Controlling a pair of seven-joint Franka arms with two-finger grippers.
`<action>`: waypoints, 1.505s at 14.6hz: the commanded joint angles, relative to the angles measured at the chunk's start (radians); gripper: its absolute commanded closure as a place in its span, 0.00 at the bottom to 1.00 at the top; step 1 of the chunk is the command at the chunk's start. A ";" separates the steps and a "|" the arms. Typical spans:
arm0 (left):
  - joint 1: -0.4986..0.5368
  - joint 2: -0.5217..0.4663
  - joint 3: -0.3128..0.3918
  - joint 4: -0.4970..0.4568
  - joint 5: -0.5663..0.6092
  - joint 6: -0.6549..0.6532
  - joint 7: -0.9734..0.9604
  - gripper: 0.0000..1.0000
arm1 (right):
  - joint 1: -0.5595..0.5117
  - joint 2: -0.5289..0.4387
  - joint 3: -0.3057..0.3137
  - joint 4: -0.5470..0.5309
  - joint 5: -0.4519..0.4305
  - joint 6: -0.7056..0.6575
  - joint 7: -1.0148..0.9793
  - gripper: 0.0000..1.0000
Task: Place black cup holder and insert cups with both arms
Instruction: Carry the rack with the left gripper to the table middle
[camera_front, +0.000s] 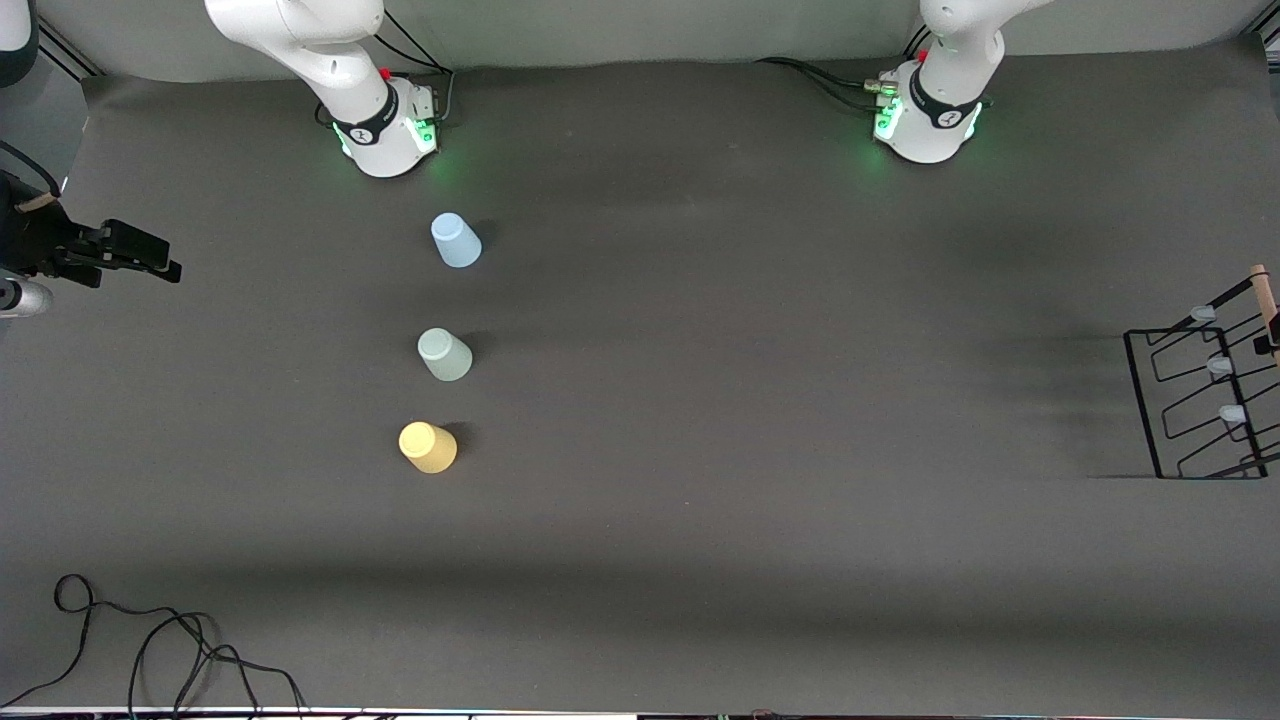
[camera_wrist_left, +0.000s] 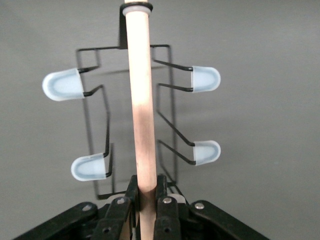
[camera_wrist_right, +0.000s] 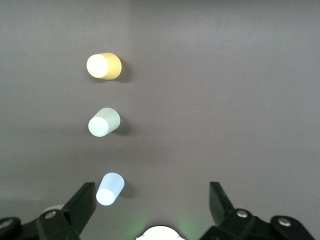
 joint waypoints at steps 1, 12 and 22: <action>-0.144 -0.049 -0.006 0.023 -0.008 -0.079 -0.148 1.00 | 0.001 -0.016 0.000 -0.009 0.002 -0.008 0.021 0.00; -0.903 0.127 -0.075 0.313 -0.011 -0.103 -1.196 1.00 | 0.001 -0.019 -0.002 -0.009 0.002 -0.009 0.019 0.00; -1.229 0.404 -0.103 0.470 0.044 0.072 -1.477 1.00 | 0.001 -0.021 -0.002 -0.007 0.005 -0.018 0.024 0.00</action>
